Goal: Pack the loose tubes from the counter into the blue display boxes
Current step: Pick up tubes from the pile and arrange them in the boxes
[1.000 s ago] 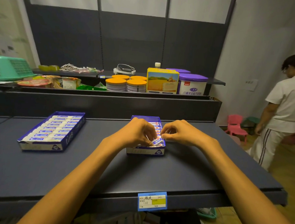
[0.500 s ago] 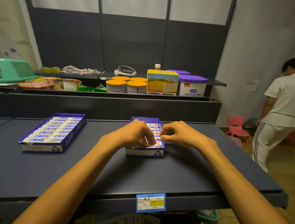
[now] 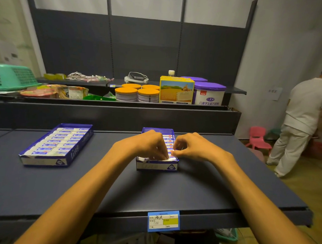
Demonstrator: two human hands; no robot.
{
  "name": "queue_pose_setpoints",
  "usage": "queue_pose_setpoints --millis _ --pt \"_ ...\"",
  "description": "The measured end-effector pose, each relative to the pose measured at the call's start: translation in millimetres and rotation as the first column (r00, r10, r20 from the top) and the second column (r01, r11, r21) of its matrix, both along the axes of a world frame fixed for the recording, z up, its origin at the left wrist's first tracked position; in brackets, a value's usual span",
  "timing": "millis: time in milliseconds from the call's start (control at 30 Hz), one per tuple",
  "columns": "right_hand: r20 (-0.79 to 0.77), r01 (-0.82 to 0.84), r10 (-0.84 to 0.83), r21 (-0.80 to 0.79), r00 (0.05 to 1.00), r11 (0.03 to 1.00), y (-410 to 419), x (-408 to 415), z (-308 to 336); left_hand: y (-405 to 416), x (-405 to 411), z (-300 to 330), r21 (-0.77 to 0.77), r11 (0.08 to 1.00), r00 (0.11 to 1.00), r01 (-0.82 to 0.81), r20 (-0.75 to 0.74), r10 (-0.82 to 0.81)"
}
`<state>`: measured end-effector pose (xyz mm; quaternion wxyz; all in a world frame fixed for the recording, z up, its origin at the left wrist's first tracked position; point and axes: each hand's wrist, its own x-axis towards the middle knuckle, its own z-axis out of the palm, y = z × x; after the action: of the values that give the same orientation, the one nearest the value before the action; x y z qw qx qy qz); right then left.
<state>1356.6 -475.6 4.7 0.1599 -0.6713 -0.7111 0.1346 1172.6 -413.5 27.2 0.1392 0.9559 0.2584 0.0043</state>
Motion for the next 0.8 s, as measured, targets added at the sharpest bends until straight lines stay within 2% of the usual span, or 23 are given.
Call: queue_pose_setpoints --millis 600,800 --pt "-0.005 0.051 -0.051 0.008 0.999 0.999 1.5 -1.2 -0.4 -1.2 10.8 -11.3 0.158 0.986 0.999 -0.048 -0.009 0.050" --pt "-0.015 0.054 -0.054 0.007 0.998 0.999 -3.7 -3.4 -0.3 -1.4 -5.7 -5.2 0.058 0.998 1.000 -0.015 0.012 0.014"
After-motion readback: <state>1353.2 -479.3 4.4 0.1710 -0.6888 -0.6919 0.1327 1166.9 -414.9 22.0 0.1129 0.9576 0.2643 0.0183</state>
